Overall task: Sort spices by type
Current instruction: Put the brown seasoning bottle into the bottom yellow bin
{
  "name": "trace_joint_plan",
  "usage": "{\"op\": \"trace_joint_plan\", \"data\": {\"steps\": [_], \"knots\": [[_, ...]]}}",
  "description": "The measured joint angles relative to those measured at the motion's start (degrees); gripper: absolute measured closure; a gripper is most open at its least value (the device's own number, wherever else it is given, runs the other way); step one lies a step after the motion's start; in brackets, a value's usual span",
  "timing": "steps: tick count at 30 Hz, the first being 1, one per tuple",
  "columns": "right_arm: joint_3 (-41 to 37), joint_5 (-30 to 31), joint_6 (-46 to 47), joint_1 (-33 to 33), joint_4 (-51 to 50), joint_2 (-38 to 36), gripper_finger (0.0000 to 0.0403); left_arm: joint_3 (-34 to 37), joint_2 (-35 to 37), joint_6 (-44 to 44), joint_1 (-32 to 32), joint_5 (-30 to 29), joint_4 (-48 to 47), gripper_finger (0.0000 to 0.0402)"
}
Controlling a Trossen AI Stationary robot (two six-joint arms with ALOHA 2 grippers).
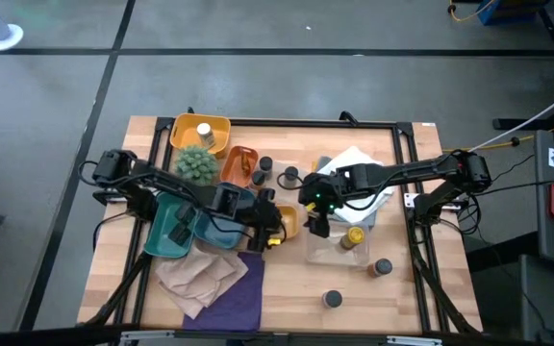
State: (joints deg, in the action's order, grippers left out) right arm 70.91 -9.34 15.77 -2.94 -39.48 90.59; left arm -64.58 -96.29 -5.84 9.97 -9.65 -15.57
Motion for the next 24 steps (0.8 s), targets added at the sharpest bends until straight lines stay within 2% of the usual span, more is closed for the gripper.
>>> {"op": "trace_joint_plan", "data": {"steps": [8,14,24], "knots": [[0.0,0.0,0.0,0.0,2.9,0.0,0.0111,0.6,-0.2,2.3,-4.6,-0.2,5.2,0.0222],[0.0,0.9,0.0,0.0,2.8,0.0,0.0111,0.6,-3.1,4.5,-4.6,-0.1,8.1,0.0222],[9.1,1.4,-5.7,0.0,-6.9,-0.2,0.0111,-1.0,-7.5,7.2,-3.7,0.0,5.8,0.0222]]}}
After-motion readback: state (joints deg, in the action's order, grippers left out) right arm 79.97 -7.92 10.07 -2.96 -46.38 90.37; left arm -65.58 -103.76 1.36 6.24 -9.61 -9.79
